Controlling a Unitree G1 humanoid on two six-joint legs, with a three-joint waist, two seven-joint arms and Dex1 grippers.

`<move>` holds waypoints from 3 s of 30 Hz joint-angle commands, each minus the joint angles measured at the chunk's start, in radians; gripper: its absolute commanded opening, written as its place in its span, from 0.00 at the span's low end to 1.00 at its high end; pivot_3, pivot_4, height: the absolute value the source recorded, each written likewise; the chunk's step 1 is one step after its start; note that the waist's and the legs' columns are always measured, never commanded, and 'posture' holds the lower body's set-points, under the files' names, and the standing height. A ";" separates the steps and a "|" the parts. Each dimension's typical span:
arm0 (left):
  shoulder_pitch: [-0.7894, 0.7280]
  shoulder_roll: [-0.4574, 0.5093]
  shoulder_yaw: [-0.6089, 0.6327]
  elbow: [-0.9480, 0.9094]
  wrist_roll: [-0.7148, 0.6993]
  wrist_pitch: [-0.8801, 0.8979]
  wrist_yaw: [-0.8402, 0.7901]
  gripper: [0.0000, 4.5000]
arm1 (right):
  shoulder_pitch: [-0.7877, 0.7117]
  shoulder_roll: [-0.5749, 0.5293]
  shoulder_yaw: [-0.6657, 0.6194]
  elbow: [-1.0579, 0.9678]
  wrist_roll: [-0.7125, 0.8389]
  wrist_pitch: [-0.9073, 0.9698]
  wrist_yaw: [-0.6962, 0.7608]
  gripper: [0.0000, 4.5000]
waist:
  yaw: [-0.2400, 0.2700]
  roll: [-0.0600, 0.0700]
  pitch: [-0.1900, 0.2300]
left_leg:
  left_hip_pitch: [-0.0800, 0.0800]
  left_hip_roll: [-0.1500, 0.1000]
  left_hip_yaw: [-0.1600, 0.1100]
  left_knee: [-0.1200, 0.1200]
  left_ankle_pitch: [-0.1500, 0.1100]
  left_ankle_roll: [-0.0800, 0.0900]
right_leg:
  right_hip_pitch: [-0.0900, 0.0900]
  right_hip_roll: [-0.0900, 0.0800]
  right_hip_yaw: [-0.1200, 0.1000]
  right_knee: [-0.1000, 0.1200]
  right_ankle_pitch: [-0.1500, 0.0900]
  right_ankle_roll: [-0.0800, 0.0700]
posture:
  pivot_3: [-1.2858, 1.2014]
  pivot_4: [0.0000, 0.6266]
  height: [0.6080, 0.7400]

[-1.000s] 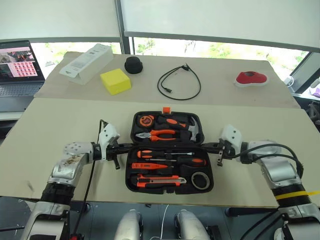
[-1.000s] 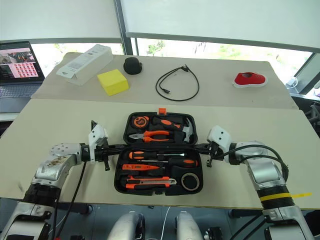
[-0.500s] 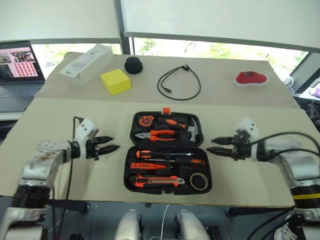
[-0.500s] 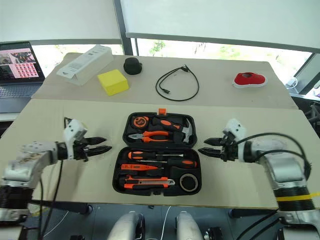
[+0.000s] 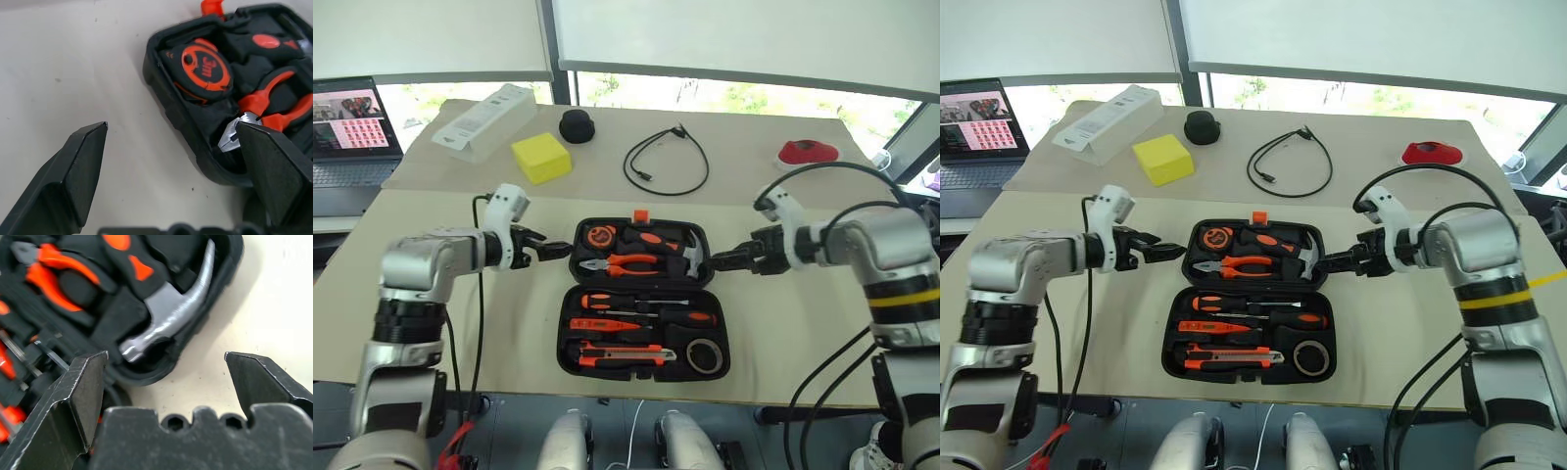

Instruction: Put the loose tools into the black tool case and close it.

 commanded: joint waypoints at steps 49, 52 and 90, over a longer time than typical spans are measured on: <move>0.602 -0.134 0.230 -0.117 0.084 -1.264 -0.183 0.00 | 0.677 -0.002 -0.117 -0.260 -0.367 -1.642 -0.020 0.00 | 0.001 -0.003 -0.001 | 0.002 0.001 -0.002 -0.003 0.001 -0.002 | 0.003 -0.002 0.000 -0.005 0.002 0.001 | 0.52 0.24 1.00; 0.658 -0.114 0.214 -0.057 0.144 -1.438 -0.203 0.00 | 0.740 -0.022 -0.108 -0.174 -0.470 -1.867 -0.088 0.00 | -0.002 -0.003 -0.001 | 0.009 0.001 0.001 -0.005 0.001 -0.001 | 0.009 -0.002 0.001 -0.007 0.002 0.000 | 0.52 0.24 1.00; 0.315 0.082 -0.047 0.154 0.122 -1.045 -0.431 0.01 | 1.029 -0.130 0.045 -0.757 -0.095 -1.180 0.071 0.00 | 0.002 -0.008 -0.001 | 0.028 0.003 0.002 -0.015 0.000 -0.001 | 0.028 0.001 0.000 -0.017 0.000 -0.002 | 0.52 0.24 1.00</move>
